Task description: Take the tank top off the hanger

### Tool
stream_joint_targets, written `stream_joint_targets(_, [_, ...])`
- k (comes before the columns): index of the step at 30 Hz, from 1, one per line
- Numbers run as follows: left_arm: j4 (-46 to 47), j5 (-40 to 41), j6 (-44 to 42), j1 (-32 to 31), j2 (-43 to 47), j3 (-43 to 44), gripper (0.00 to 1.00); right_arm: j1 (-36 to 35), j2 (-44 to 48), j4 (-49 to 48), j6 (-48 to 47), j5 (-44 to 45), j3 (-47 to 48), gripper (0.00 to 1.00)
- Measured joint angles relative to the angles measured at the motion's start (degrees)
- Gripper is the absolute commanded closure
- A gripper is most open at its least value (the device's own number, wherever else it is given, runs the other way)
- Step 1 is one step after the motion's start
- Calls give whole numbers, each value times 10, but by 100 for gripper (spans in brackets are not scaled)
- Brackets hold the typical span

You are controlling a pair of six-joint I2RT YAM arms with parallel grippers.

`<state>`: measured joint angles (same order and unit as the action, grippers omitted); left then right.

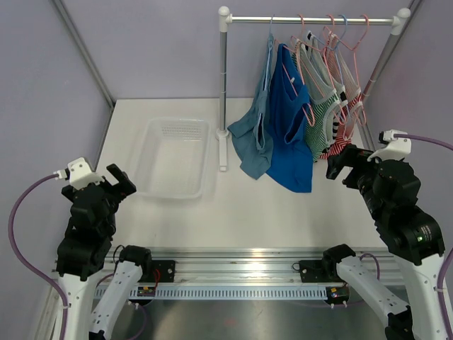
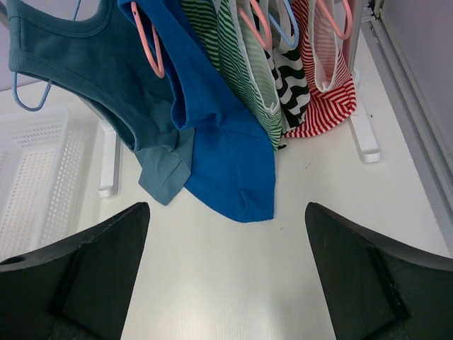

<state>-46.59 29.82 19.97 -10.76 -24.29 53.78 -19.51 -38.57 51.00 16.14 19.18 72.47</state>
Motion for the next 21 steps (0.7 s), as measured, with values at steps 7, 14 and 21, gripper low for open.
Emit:
stream_joint_targets(7, [2,0,0,7,0,-8,1,-1,-12,-8,1,-40,39,1])
stream_joint_targets(14, [4,-3,0,11,9,-12,1,-3,-136,-80,37,-202,169,1])
stream_joint_targets(21, [14,-21,0,11,22,-26,1,-15,-389,-100,42,-234,350,13])
